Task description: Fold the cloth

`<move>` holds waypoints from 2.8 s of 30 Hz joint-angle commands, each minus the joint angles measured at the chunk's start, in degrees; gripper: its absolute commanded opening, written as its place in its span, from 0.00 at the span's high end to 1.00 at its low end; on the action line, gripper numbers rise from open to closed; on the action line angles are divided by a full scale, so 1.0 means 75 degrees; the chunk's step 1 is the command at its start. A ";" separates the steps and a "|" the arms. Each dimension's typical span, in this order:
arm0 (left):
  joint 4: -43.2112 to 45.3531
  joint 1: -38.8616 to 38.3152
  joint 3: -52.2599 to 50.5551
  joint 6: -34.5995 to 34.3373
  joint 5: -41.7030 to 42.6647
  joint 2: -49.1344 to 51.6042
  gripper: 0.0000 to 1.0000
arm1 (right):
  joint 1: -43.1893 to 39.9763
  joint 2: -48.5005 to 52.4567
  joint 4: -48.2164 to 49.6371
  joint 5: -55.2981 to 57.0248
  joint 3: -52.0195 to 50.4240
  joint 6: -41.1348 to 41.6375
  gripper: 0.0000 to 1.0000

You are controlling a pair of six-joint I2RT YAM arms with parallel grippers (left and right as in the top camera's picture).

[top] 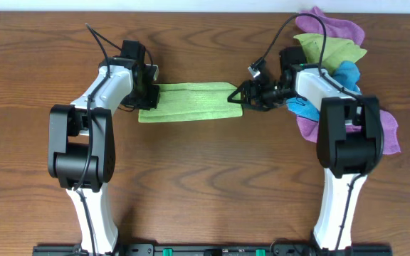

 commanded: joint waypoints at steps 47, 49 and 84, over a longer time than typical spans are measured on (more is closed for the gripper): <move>-0.0615 -0.0058 -0.0096 -0.1492 0.1868 0.0236 0.94 | 0.3366 -0.2273 0.0309 0.7903 0.0012 0.1317 0.98; -0.0685 -0.0134 -0.0096 -0.1492 0.1865 0.0236 0.94 | 0.3366 -0.2235 0.0335 0.7944 0.0012 0.1317 0.98; -0.1384 0.2457 0.0370 -0.1279 0.1323 -0.4972 0.94 | 0.4316 -0.1900 0.0938 0.7670 0.0012 -0.2157 0.99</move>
